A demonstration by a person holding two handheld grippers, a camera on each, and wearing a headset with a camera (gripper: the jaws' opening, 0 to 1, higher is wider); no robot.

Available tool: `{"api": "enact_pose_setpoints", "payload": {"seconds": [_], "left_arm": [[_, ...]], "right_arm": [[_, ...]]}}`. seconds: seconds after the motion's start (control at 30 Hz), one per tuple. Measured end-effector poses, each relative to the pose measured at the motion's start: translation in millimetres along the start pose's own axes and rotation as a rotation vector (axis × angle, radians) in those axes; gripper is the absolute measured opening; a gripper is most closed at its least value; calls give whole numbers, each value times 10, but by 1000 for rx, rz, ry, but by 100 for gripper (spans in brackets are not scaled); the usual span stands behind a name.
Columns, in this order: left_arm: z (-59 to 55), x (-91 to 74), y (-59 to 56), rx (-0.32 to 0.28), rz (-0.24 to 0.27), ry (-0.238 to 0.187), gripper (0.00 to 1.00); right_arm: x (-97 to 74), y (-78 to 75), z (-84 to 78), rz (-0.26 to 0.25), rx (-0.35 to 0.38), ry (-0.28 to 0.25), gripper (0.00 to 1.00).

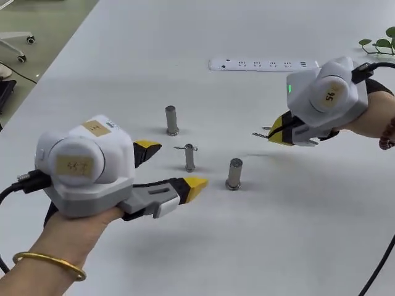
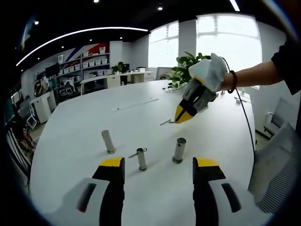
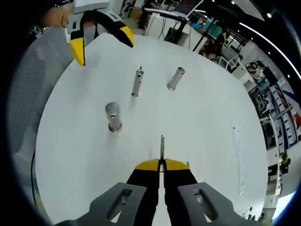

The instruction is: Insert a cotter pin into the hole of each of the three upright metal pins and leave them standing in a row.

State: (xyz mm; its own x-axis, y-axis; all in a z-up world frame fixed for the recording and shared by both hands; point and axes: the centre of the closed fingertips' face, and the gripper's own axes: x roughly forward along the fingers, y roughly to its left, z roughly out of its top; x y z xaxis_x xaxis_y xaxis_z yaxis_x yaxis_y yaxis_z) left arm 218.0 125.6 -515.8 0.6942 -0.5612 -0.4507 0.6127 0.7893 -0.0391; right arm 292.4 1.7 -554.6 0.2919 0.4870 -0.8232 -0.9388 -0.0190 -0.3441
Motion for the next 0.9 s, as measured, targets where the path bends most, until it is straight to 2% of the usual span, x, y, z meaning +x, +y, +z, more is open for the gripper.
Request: {"api": "enact_pose_setpoints", "payload": {"seconds": [0.2, 0.4, 0.6, 0.77, 0.9], "left_arm": [[80, 131, -83, -5, -45, 1, 51], [164, 244, -101, -37, -74, -10, 44], [204, 311, -109, -106, -101, -19, 38], [207, 364, -154, -195, -134, -12, 32], [230, 384, -198, -217, -151, -14, 29]], "right_arm": [[-90, 85, 285, -10, -56, -64, 0], [-141, 127, 484, -25, -97, -111, 0], [-146, 129, 572, -32, -117, -147, 0], [-155, 184, 657, -42, -134, -172, 0], [-161, 201, 696, -45, -146, -187, 0]]}}
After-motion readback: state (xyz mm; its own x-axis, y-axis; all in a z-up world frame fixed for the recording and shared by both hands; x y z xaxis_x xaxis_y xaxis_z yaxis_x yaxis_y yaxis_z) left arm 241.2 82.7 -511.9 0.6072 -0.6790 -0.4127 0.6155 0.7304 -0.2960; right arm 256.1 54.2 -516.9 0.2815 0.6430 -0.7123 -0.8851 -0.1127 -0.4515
